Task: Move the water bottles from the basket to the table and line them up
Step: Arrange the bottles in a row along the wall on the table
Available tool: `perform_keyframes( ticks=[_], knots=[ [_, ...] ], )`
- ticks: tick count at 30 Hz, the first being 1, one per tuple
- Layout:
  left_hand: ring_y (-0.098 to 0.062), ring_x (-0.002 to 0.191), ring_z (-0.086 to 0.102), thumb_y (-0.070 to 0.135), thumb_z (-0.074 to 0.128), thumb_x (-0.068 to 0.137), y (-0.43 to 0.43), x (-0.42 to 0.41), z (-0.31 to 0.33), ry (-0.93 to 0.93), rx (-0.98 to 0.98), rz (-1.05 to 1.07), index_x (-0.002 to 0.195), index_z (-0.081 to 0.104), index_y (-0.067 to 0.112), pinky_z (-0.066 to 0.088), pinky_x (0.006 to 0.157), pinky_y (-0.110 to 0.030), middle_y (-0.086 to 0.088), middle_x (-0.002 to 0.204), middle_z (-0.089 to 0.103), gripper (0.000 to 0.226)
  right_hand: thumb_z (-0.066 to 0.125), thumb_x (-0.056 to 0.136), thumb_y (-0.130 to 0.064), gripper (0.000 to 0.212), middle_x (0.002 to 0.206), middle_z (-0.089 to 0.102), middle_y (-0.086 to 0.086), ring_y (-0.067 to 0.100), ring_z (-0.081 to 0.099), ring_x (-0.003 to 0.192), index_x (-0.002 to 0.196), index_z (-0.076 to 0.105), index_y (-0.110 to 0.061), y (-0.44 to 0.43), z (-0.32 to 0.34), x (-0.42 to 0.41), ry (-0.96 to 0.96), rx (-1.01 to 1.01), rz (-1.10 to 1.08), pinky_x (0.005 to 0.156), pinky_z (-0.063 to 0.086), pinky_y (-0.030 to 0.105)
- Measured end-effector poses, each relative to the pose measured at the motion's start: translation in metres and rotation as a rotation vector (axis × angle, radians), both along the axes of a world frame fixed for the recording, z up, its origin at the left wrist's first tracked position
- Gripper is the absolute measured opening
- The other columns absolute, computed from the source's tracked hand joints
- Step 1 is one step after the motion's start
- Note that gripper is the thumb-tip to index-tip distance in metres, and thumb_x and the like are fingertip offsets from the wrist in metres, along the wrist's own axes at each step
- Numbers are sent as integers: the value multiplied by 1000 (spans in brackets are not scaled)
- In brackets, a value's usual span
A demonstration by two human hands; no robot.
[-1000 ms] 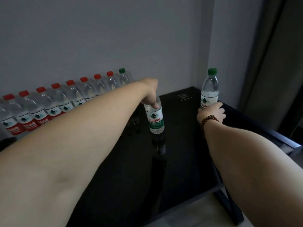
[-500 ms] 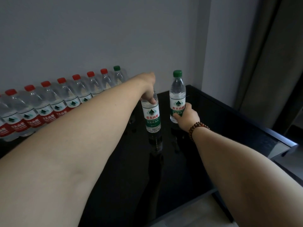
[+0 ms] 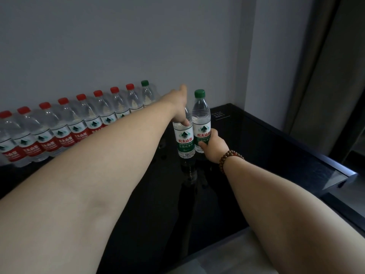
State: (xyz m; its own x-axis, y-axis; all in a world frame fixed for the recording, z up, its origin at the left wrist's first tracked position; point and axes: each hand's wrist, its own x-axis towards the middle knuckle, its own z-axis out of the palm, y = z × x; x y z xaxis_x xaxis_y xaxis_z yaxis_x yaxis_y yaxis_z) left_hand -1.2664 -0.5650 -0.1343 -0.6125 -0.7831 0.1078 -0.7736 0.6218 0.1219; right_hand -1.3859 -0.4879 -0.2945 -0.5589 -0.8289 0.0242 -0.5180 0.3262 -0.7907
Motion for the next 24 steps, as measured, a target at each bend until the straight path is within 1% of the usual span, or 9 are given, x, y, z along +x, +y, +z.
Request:
perform_keyframes(
  ticks=[5,7,9,11,12,14,16,19,24],
  knots=[
    [-32,131,54,26,94,70,12,20,-29,427,181,136,149,25,11,46,101,-40,-12,145,52,106,67,97,-27,55,137,55,8,23,58,122,146,43,-18,3,0,4,-39,-72,-36,98,48,36],
    [-32,136,51,27,94,70,20,27,-55,497,253,194,152,23,12,45,106,-41,-10,150,49,109,69,95,-27,53,138,52,9,22,56,122,144,48,-22,5,-3,7,-50,-120,-69,100,46,35],
    [-28,133,54,30,96,67,24,30,-90,505,341,227,149,28,13,45,103,-35,-7,146,54,108,74,91,-29,65,139,53,9,24,55,127,148,44,-21,6,-7,9,-81,-146,-102,102,46,35],
    [-26,125,59,34,96,65,28,29,-125,551,413,279,141,37,14,47,95,-32,-4,136,60,98,80,86,-33,86,142,55,7,23,56,129,155,33,-16,8,-11,9,-138,-142,-142,105,48,36],
    [-26,122,61,35,95,66,30,26,-140,589,430,312,138,42,15,48,91,-32,-3,134,62,92,82,84,-34,89,141,57,6,22,57,127,155,32,-14,8,-13,9,-154,-137,-151,104,49,36],
    [-25,117,64,37,92,68,34,17,-162,680,424,370,135,49,19,48,84,-30,-1,130,64,82,81,86,-33,75,135,61,5,21,61,121,147,42,-12,7,-15,8,-129,-119,-152,98,52,34],
    [-25,115,65,36,90,72,34,11,-173,766,377,449,131,54,21,50,84,-33,-1,127,66,71,78,89,-32,59,129,64,4,20,63,115,138,50,-12,4,-16,7,-80,-92,-150,92,53,32],
    [-26,113,66,33,89,75,22,7,-180,809,350,532,123,58,16,54,90,-38,-4,124,67,59,75,91,-34,50,123,66,4,20,65,109,131,55,-13,-5,-17,1,-29,-55,-124,89,55,33],
    [-26,107,67,36,88,75,-3,3,-186,813,283,513,114,60,14,56,88,-40,-6,116,70,53,68,95,-38,40,116,67,4,20,65,103,126,57,-15,-35,-14,-8,93,52,-58,86,56,36]
  ],
)
